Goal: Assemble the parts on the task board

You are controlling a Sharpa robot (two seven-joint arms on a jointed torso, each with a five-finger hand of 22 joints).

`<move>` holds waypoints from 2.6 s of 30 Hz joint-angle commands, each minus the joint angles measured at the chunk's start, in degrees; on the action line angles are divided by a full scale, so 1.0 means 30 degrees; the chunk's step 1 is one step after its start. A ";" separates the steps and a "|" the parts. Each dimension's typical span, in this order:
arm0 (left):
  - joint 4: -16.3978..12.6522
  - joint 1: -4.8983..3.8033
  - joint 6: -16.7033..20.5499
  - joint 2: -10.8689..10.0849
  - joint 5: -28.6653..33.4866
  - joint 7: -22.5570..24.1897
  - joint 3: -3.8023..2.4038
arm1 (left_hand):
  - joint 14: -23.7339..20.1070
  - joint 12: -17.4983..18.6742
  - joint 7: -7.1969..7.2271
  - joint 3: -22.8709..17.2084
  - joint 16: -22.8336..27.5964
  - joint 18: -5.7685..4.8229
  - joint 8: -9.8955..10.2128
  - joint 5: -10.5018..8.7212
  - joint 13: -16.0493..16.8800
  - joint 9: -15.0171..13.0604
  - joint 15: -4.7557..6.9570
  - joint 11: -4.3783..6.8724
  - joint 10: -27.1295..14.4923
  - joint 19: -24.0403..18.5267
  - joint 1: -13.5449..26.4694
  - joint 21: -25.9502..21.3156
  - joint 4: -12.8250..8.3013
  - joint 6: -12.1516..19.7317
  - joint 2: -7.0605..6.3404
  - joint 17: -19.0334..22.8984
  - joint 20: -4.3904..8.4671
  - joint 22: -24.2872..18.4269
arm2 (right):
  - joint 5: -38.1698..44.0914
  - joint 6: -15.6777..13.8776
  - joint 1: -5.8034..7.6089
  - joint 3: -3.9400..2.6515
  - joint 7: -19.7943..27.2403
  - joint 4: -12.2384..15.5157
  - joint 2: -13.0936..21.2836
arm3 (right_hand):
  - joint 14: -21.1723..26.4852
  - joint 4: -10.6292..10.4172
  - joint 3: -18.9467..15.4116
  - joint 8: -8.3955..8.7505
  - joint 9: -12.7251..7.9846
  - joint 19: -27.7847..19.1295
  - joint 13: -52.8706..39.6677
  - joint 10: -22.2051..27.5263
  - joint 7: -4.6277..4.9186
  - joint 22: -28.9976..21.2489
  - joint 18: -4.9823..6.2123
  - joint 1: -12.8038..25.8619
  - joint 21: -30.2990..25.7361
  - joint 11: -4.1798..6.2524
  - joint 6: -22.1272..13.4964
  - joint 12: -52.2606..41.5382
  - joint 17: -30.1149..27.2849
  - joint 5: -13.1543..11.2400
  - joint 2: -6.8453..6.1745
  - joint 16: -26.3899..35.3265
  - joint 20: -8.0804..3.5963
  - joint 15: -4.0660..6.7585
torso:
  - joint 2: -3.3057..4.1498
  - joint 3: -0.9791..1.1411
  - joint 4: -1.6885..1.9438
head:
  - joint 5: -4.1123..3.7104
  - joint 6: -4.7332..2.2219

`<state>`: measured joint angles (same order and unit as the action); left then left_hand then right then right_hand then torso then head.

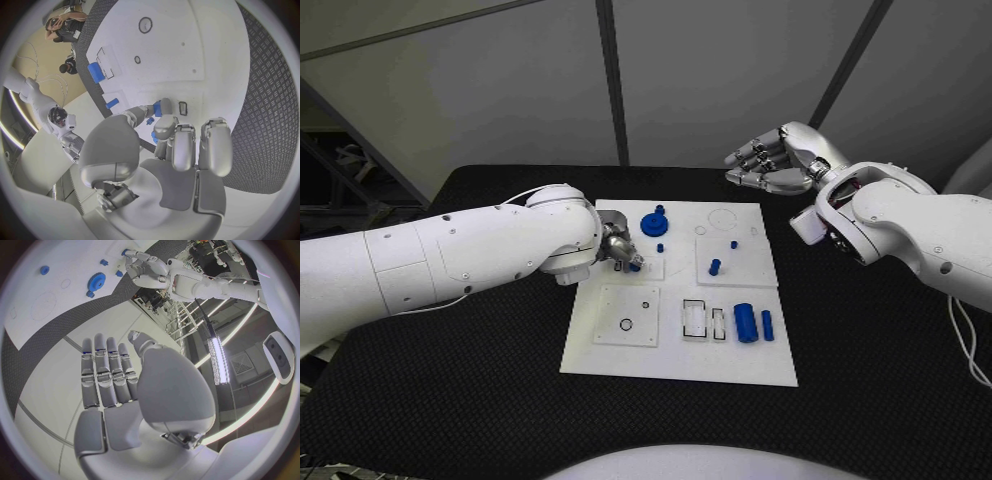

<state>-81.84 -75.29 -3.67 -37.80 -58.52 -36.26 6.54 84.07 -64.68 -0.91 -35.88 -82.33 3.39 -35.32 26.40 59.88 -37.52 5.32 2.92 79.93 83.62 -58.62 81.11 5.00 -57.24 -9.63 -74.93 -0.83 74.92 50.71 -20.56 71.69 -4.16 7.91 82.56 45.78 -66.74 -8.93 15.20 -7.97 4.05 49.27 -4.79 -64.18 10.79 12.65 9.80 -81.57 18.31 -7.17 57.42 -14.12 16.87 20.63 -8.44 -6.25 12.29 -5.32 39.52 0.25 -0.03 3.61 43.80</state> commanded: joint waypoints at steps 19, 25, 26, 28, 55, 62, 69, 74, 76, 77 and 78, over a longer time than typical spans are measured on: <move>0.0537 0.0006 -0.0516 0.0397 0.0057 -0.0222 0.0017 | 0.1219 -0.0220 0.0112 -0.1135 0.0071 -0.0241 0.0193 0.0034 0.0148 0.0299 0.0158 0.0090 0.0245 0.0461 0.0638 0.0149 -0.1982 -0.0494 0.1007 -0.2117 0.0063 0.1503 | -0.0095 0.0159 0.0037 -0.0012 0.0073 0.0003 0.0008 | -0.0027 -0.0035 -0.0112 0.0114 0.0009 0.0021 0.0032 0.0005 0.0150 -0.0038 0.0222 0.0073 -0.0093 -0.0129 -0.0045 0.0112 -0.0029 0.0079 -0.0100 0.0118 0.0143 -0.0117 | 0.0003 -0.0012 0.0013 | -0.0104 0.0001; 0.0604 0.0006 -0.0587 0.0443 0.0097 -0.0248 0.0015 | 0.1219 -0.0315 0.0139 0.0685 0.0077 -0.0249 0.0337 -0.0099 0.0216 0.0463 0.0142 0.0092 0.0260 0.0473 0.1756 0.0139 -0.0944 -0.0757 0.1053 -0.2118 0.0051 0.1553 | -0.0097 0.0169 0.0037 -0.0012 0.0052 0.0028 0.0039 | -0.0015 -0.0050 -0.0123 0.0119 0.0010 0.0019 0.0047 0.0013 0.0156 -0.0060 0.0221 0.0099 -0.0129 -0.0137 -0.0047 0.0116 -0.0041 0.0084 -0.0101 0.0145 0.0151 -0.0127 | 0.0005 -0.0023 0.0007 | -0.0125 0.0026; 0.0610 0.0005 -0.0588 0.0443 0.0099 -0.0248 0.0015 | 0.1218 -0.0339 0.0157 0.1073 0.0082 -0.0248 0.0370 -0.0101 0.0237 0.0494 0.0152 0.0101 0.0260 0.0474 0.1872 0.0135 -0.0809 -0.0789 0.1044 -0.2115 0.0056 0.1559 | -0.0097 0.0169 0.0037 -0.0012 0.0049 0.0030 0.0045 | -0.0013 -0.0052 -0.0125 0.0119 0.0010 0.0019 0.0049 0.0014 0.0156 -0.0063 0.0221 0.0103 -0.0133 -0.0138 -0.0047 0.0117 -0.0042 0.0084 -0.0101 0.0149 0.0152 -0.0128 | 0.0006 -0.0023 0.0012 | -0.0128 0.0011; 0.0616 0.0005 -0.0563 0.0436 0.0102 -0.0242 0.0014 | 0.1219 -0.0387 0.0201 0.2428 0.0083 -0.0252 0.0505 -0.0076 0.0278 0.0612 0.0187 0.0147 0.0232 0.0479 0.1980 0.0124 -0.0482 -0.0886 0.1099 -0.2122 0.0072 0.1589 | -0.0097 0.0170 0.0037 -0.0012 0.0043 0.0034 0.0054 | -0.0013 -0.0052 -0.0125 0.0119 0.0010 0.0019 0.0049 0.0014 0.0156 -0.0063 0.0221 0.0103 -0.0133 -0.0138 -0.0047 0.0117 -0.0042 0.0084 -0.0101 0.0149 0.0152 -0.0128 | 0.0004 -0.0025 0.0030 | -0.0139 0.0017; 0.0222 0.0016 0.0279 0.0000 0.0102 0.0078 -0.0221 | 0.1223 -0.0560 0.0173 0.7831 0.0095 -0.0243 0.1006 -0.1789 0.0421 0.1048 0.0202 0.0116 0.0177 0.0509 0.1611 0.0033 0.1544 -0.1227 0.1134 -0.2141 0.0109 0.1696 | -0.0113 0.0215 0.0034 -0.0011 0.0015 -0.0021 0.0095 | 0.0058 -0.0115 -0.0199 0.0141 0.0014 0.0006 0.0100 0.0027 0.0180 -0.0153 0.0215 0.0222 -0.0283 -0.0162 -0.0063 0.0117 -0.0093 0.0094 -0.0128 0.0270 0.0191 -0.0172 | -0.0003 -0.0037 0.0023 | -0.0122 -0.0005; 0.0021 0.0019 0.0097 -0.0300 0.0102 -0.0024 -0.1294 | 0.1210 -0.0065 0.0107 0.8537 0.0122 -0.0148 0.1020 -0.1768 -0.0189 0.1017 0.0220 0.0075 -0.0174 0.0354 0.1147 -0.0308 0.1800 -0.0930 0.0954 -0.2122 0.0126 0.1366 | -0.0137 0.0212 0.0032 -0.0010 0.0025 -0.0120 0.0085 | 0.0065 -0.0116 -0.0202 0.0142 0.0014 0.0003 0.0104 0.0029 0.0181 -0.0159 0.0215 0.0225 -0.0294 -0.0164 -0.0065 0.0117 -0.0096 0.0095 -0.0130 0.0278 0.0194 -0.0175 | -0.0007 -0.0022 0.0019 | -0.0134 -0.0010; -0.0134 -0.0053 -0.1191 -0.0726 0.0105 -0.0431 -0.2601 | 0.1182 0.0939 -0.0081 0.9313 0.0173 -0.0012 0.1030 -0.1761 -0.1426 0.0948 0.0146 -0.0069 -0.0942 0.0085 0.0602 -0.0850 0.2139 -0.0325 0.0829 -0.2082 0.0081 0.0857 | -0.0157 0.0188 0.0031 -0.0010 0.0034 -0.0257 0.0075 | 0.0075 -0.0118 -0.0207 0.0145 0.0014 -0.0001 0.0108 0.0031 0.0182 -0.0169 0.0214 0.0229 -0.0310 -0.0166 -0.0068 0.0118 -0.0102 0.0096 -0.0132 0.0292 0.0198 -0.0179 | -0.0007 -0.0015 0.0017 | -0.0120 -0.0038; 0.0547 -0.0298 -0.2200 -0.0801 0.0108 -0.0647 -0.3072 | 0.1159 0.2143 -0.0379 1.0031 0.0214 0.0108 0.1452 -0.3688 -0.2940 0.1207 -0.0026 -0.0315 -0.1830 -0.0194 -0.0039 -0.1396 0.2582 0.0377 0.1009 -0.2052 -0.0057 0.0378 | -0.0169 0.0162 0.0031 -0.0010 0.0030 -0.0329 0.0068 | 0.0087 -0.0118 -0.0214 0.0148 0.0014 -0.0005 0.0115 0.0034 0.0183 -0.0182 0.0213 0.0233 -0.0331 -0.0168 -0.0072 0.0118 -0.0109 0.0097 -0.0136 0.0309 0.0204 -0.0184 | -0.0013 -0.0009 0.0035 | -0.0135 -0.0094; 0.1179 -0.0431 -0.2368 -0.0639 0.0118 -0.0563 -0.3150 | 0.1149 0.2738 -0.0587 1.0269 0.0237 0.0152 0.1889 -0.3750 -0.3684 0.1540 -0.0160 -0.0486 -0.2257 -0.0304 -0.0404 -0.1619 0.2719 0.0754 0.1114 -0.2033 -0.0160 0.0191 | -0.0171 0.0142 0.0031 -0.0010 0.0035 -0.0345 0.0067 | 0.0087 -0.0118 -0.0214 0.0148 0.0014 -0.0005 0.0115 0.0034 0.0183 -0.0182 0.0213 0.0233 -0.0331 -0.0168 -0.0072 0.0118 -0.0109 0.0097 -0.0136 0.0309 0.0204 -0.0184 | -0.0019 -0.0002 0.0036 | -0.0122 -0.0129; 0.1712 -0.0508 -0.2461 -0.0472 0.0127 -0.0456 -0.3184 | 0.1140 0.3015 -0.0738 1.0433 0.0255 0.0177 0.2234 -0.3756 -0.4055 0.1825 -0.0240 -0.0616 -0.2470 -0.0379 -0.0661 -0.1773 0.2811 0.0966 0.1192 -0.2016 -0.0260 0.0063 | -0.0172 0.0124 0.0031 -0.0010 0.0040 -0.0352 0.0066 | 0.0087 -0.0118 -0.0214 0.0148 0.0014 -0.0005 0.0115 0.0034 0.0183 -0.0182 0.0213 0.0233 -0.0331 -0.0168 -0.0072 0.0118 -0.0109 0.0097 -0.0136 0.0309 0.0204 -0.0184 | -0.0015 -0.0011 0.0039 | -0.0122 -0.0165; 0.2124 -0.0551 -0.2504 -0.0329 0.0132 -0.0364 -0.3201 | 0.1119 0.3204 -0.0832 1.0521 0.0307 0.0214 0.2481 -0.3748 -0.4306 0.2035 -0.0328 -0.0693 -0.2621 -0.0446 -0.0860 -0.1905 0.2849 0.1109 0.1249 -0.1964 -0.0297 -0.0051 | -0.0172 0.0108 0.0031 -0.0010 0.0043 -0.0356 0.0064 | 0.0092 -0.0112 -0.0212 0.0150 0.0014 -0.0006 0.0119 0.0037 0.0181 -0.0190 0.0214 0.0224 -0.0344 -0.0167 -0.0074 0.0118 -0.0114 0.0102 -0.0135 0.0319 0.0207 -0.0185 | -0.0010 -0.0018 0.0030 | -0.0111 -0.0182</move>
<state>-76.49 -76.75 -8.24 -39.20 -58.21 -37.30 -3.00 83.97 -55.51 -3.31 -4.62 -81.65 3.39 -28.37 15.28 47.54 -31.84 4.75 0.91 72.52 82.66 -60.70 75.70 13.53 -54.39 -5.88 -74.93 -1.79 74.85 50.49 -20.18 71.68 -4.15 7.71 81.48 46.00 -66.54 -9.23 14.90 -7.76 4.05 49.18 -4.50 -63.97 10.99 12.15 9.80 -81.35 17.64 -7.38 57.21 -14.12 16.59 20.63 -8.66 -5.57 12.62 -5.52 39.48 0.21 0.04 3.20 43.36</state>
